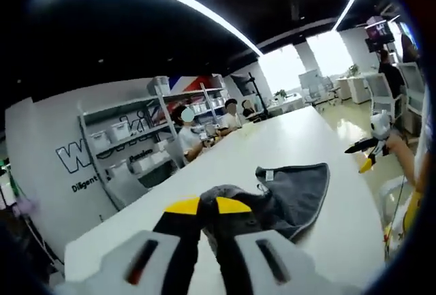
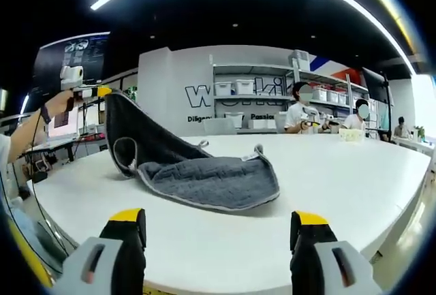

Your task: Fold the towel on the table until its edges align and the towel forms a compact rectangular stack.

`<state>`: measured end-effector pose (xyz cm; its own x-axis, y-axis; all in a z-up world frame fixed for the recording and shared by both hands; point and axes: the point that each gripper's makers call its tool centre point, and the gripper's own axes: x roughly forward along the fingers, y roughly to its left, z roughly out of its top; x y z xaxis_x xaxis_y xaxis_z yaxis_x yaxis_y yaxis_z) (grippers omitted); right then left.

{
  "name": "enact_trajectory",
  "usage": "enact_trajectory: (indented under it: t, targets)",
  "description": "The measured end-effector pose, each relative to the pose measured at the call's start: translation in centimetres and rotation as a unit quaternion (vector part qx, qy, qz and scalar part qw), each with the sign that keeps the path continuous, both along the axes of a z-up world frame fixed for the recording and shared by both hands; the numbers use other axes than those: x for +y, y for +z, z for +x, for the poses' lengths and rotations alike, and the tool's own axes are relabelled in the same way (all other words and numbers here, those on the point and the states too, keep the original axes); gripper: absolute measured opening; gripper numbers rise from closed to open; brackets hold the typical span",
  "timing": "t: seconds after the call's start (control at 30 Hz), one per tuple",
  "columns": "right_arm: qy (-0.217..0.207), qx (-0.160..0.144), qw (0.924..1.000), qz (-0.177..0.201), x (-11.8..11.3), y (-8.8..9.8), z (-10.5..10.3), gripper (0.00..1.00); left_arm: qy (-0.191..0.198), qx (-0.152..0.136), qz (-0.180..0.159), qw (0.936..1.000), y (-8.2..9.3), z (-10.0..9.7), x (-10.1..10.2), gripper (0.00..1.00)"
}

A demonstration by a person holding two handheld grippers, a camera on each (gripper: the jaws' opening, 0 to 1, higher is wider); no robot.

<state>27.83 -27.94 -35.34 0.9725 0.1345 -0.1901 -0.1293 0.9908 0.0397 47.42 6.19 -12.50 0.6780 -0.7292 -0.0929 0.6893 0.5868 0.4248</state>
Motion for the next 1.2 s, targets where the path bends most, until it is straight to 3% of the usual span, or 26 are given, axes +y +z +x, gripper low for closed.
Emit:
enact_trajectory:
  t: [0.33, 0.6, 0.9, 1.2]
  targets:
    - [0.001, -0.003, 1.0000, 0.008, -0.3, -0.3, 0.0, 0.91, -0.017, -0.023, 0.022, 0.9994, 3.5, -1.6, -3.2, 0.08]
    - [-0.002, -0.005, 0.9999, 0.013, -0.7, -0.6, -0.1, 0.91, -0.016, -0.036, 0.039, 0.9984, 4.8, -2.5, -4.0, 0.08]
    - [0.001, -0.005, 0.9999, 0.013, -0.4, -0.6, 0.0, 0.91, 0.001, -0.029, 0.045, 0.9986, 4.1, -2.1, -2.8, 0.08]
    - [0.000, -0.001, 1.0000, 0.008, -0.1, -0.7, 0.1, 0.91, 0.016, -0.003, 0.034, 0.9993, 1.9, -0.2, -0.3, 0.08]
